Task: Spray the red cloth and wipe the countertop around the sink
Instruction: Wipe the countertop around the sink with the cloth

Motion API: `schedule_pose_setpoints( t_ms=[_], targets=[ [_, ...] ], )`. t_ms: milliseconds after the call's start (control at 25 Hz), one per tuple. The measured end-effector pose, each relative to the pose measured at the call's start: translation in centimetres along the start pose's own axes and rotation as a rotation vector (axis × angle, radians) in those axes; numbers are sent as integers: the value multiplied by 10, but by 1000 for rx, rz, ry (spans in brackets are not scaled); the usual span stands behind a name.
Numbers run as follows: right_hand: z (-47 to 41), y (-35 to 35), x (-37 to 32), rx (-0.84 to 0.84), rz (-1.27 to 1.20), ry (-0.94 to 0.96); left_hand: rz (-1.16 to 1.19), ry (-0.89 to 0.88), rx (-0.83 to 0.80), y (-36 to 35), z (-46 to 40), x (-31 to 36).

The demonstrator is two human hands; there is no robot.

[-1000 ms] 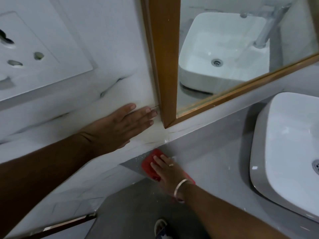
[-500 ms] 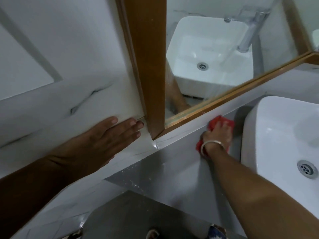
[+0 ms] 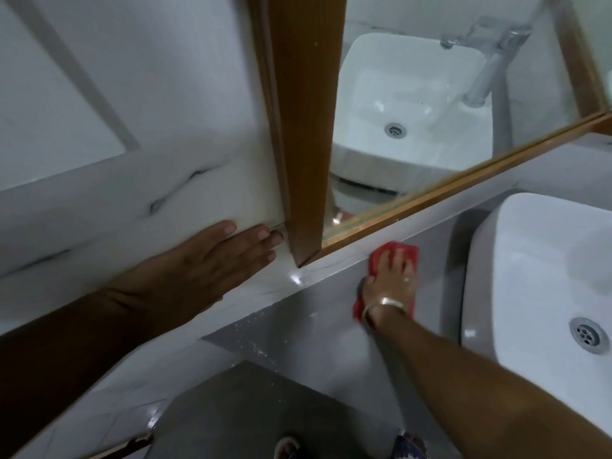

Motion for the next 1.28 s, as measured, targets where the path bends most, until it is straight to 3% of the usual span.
schedule_pose_setpoints(
  t_ms=[120, 160, 200, 280, 360, 400, 480, 560, 720, 880, 960, 1040, 1120, 1200, 1280],
  targets=[
    [119, -17, -81, 172, 109, 827, -16, -18, -55, 0, 1, 3],
    [135, -17, -86, 187, 96, 1005, -12, -22, -69, 1, 0, 2],
    [132, -14, -81, 212, 60, 1049, -8, -20, -75, 3, 0, 2],
    [89, -11, -42, 166, -106, 741, -7, -6, -68, 4, -1, 2],
    [31, -16, 20, 9, -291, 196, -2, -6, -65, 5, -2, 2],
    [10, -15, 44, -44, -316, 9, 2, -11, -73, 6, -3, 2],
    [-6, -16, 54, -100, -237, -107, 17, -16, -88, 8, -4, 1],
    [12, -12, 20, 41, -46, 167, -1, -21, -78, 11, -4, 1],
    [102, 0, -90, 263, 234, 1093, -30, -8, -83, 13, -3, 1],
    [134, 31, -214, 292, 347, 1449, -15, 12, -72, 12, -4, -2],
    [141, 29, -231, 240, 301, 1518, -17, 3, -87, 11, -5, 0],
    [123, 26, -193, 256, 306, 1542, -23, 7, -63, 11, -5, -1],
    [78, 14, -122, 241, 236, 1399, -15, 17, -42, 11, -3, -3],
    [30, 4, -48, 93, 201, 1144, -28, 13, -25, 12, -4, -3],
    [16, 0, -22, -15, 187, 1033, -48, 3, -50, 11, -5, -3]
  ],
)
Point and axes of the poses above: each hand's wrist, its own z-axis away from the middle knuckle, its own y-axis out of the back of the hand, x = y × z, the point moved 4 cm from there along -z, towards the middle knuckle, and after that the axes turned 14 degrees about z, right-handed, at the moved point
